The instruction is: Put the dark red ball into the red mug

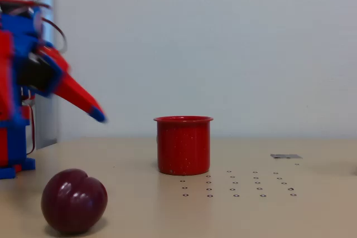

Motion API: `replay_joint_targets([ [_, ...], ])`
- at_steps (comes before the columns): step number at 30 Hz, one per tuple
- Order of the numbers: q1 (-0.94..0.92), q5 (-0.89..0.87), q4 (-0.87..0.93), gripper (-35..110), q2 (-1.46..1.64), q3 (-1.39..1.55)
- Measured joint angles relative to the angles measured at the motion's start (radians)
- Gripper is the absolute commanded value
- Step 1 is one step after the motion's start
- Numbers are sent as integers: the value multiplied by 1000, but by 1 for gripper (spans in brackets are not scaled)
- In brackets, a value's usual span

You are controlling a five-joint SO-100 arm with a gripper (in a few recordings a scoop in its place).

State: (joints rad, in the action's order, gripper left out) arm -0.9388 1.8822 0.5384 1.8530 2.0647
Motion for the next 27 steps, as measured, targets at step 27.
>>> replay_joint_targets([
  [27, 38, 95, -112, 51, -178, -91],
])
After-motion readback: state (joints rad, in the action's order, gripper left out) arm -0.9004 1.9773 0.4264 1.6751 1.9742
